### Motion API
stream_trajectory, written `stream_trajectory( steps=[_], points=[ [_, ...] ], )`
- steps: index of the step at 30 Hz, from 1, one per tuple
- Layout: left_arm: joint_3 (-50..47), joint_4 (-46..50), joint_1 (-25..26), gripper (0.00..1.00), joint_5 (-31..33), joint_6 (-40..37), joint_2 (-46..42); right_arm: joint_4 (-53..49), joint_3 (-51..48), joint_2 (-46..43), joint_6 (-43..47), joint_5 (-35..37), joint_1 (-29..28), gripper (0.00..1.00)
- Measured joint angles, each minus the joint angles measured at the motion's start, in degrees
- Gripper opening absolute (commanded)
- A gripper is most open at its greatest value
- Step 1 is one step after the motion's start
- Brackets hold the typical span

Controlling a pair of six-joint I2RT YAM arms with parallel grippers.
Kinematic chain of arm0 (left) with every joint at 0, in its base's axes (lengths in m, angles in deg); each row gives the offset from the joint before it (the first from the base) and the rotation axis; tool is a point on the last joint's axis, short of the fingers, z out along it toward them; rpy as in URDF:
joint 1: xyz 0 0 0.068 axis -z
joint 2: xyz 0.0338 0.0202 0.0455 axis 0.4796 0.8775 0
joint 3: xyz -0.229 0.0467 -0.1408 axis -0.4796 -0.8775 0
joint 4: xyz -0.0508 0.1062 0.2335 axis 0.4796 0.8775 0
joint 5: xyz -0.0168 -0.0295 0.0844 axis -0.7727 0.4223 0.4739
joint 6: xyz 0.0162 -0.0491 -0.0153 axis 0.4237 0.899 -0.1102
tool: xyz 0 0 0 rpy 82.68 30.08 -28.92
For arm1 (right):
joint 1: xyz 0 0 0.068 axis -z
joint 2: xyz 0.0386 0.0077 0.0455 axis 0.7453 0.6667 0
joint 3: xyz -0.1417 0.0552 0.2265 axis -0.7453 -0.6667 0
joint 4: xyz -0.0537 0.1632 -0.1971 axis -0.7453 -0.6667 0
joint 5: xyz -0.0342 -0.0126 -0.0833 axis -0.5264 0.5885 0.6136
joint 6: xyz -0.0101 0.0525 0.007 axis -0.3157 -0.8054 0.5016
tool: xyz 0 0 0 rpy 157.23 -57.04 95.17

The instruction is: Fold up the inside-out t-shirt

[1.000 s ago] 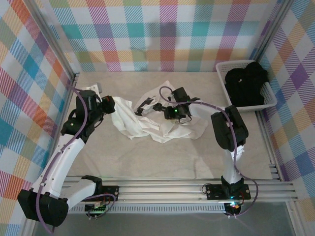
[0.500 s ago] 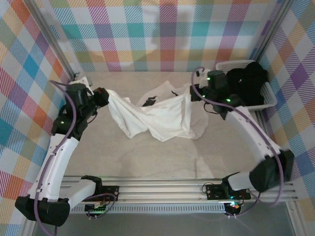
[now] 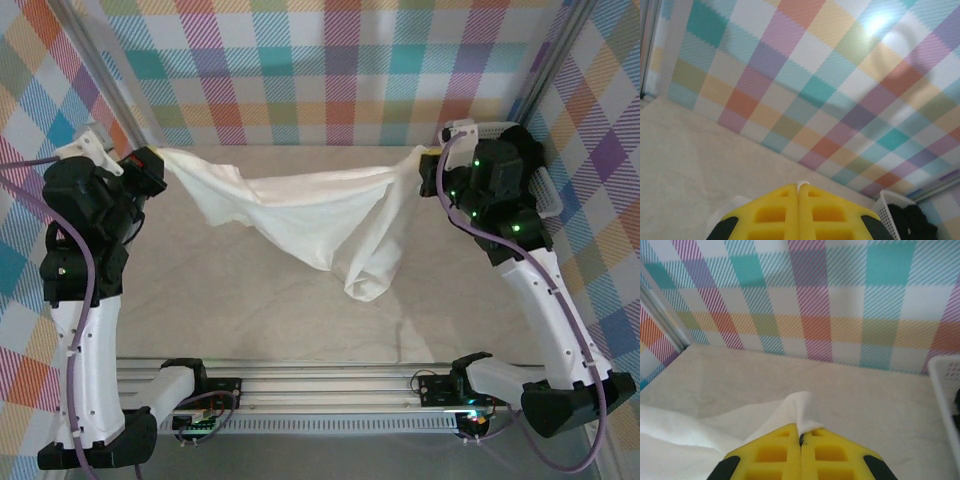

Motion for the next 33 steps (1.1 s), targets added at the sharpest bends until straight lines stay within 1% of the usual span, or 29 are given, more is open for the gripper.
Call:
stream_trajectory(
  steps=[2,4,7,9,11,12,14,15,17,19,21,24,27,30,33],
  points=[
    [-3.5,0.3,0.0,0.0,0.1,-0.6,0.2,0.5,-1.6,3.6,-1.4,-1.7,0.0,0.0],
    [-6.4,1.3,0.0,0.0,0.0,-1.3,1.1,1.0,-2.1,9.4,-2.5,-3.1,0.0,0.01],
    [-10.2,2.3,0.0,0.0,-1.4,-1.9,4.2,1.7,-1.2,22.7,-3.7,-5.0,0.4,0.05],
    [-12.7,2.4,0.0,0.0,-3.1,-1.9,5.2,0.7,1.2,32.9,-4.3,-5.0,1.3,0.11],
    [-14.8,2.4,0.0,0.0,-4.9,-1.9,5.3,-0.9,2.8,39.4,-4.2,-3.3,2.0,0.21],
    [-15.5,2.4,0.0,0.0,-5.7,-1.9,5.3,-1.9,2.8,41.1,-4.2,-2.2,2.3,0.25],
    [-16.1,2.3,0.0,0.0,-7.4,-2.1,5.3,-3.4,1.2,40.8,-4.2,-0.7,2.4,0.34],
    [-16.2,2.3,0.0,0.0,-8.2,-2.2,5.3,-3.5,-0.5,39.0,-4.3,0.0,2.3,0.38],
    [-16.5,1.8,0.0,0.0,-9.4,-2.6,5.3,-3.6,-4.4,34.2,-4.7,0.8,1.0,0.44],
    [-17.0,0.9,0.0,0.0,-10.5,-2.7,5.3,-3.9,-8.1,28.7,-5.4,1.4,-1.9,0.5],
    [-17.7,0.4,0.0,0.0,-11.4,-2.8,5.3,-4.0,-9.6,25.7,-6.2,1.6,-6.1,0.55],
    [-18.7,-0.4,0.0,0.0,-12.6,-2.8,5.6,-3.5,-9.4,27.9,-6.9,1.9,-11.0,0.57],
    [-18.7,-0.7,0.0,0.0,-13.2,-2.9,6.1,-3.7,-8.7,33.7,-7.1,3.6,-12.8,0.54],
    [-18.7,-0.7,0.0,0.0,-13.5,-3.0,6.2,-4.7,-8.6,38.4,-7.0,7.1,-12.3,0.47],
    [-18.7,-0.8,0.0,0.0,-13.4,-3.0,6.2,-5.7,-8.6,39.0,-6.5,9.3,-10.5,0.32]
  ],
)
